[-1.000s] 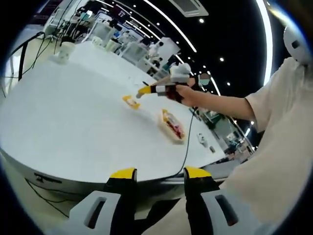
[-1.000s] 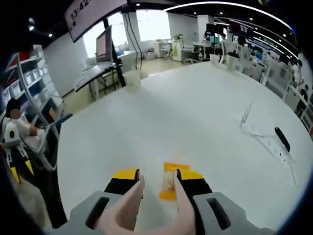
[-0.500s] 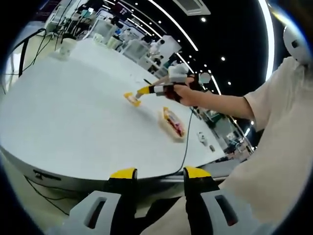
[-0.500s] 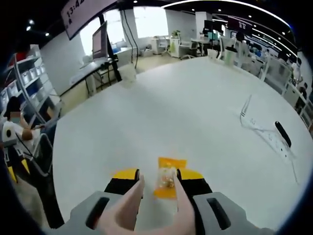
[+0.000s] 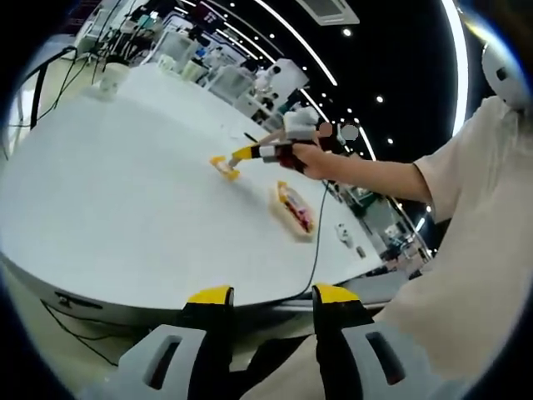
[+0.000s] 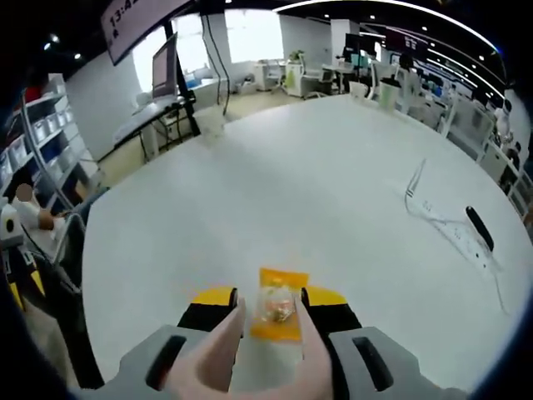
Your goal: Place the target food into the container with the food tongs after gripping and lifting it, then release it inside without dropping or visibly crushing the food.
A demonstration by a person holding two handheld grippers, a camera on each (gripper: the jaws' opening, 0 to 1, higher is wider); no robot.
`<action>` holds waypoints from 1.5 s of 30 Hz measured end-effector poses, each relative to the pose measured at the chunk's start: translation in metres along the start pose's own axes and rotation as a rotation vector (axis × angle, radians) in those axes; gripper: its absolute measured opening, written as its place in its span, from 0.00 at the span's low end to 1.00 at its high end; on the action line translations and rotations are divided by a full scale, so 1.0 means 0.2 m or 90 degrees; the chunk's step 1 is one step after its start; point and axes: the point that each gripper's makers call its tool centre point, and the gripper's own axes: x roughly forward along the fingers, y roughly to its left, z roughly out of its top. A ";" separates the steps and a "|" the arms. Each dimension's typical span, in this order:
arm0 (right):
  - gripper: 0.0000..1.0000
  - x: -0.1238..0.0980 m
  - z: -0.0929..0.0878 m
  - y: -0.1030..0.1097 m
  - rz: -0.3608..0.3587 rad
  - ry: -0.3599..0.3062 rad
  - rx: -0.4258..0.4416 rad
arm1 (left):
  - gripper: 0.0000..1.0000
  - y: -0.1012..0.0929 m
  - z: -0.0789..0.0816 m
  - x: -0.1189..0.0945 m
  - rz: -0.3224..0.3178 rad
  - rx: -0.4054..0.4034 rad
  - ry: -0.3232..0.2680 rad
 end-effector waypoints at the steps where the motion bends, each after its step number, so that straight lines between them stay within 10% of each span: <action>1: 0.30 0.00 0.00 -0.01 -0.001 0.001 0.000 | 0.37 0.00 0.00 0.00 0.000 -0.001 0.001; 45: 0.31 0.10 -0.03 -0.04 -0.052 -0.014 0.050 | 0.37 0.05 -0.03 0.05 -0.007 -0.024 0.026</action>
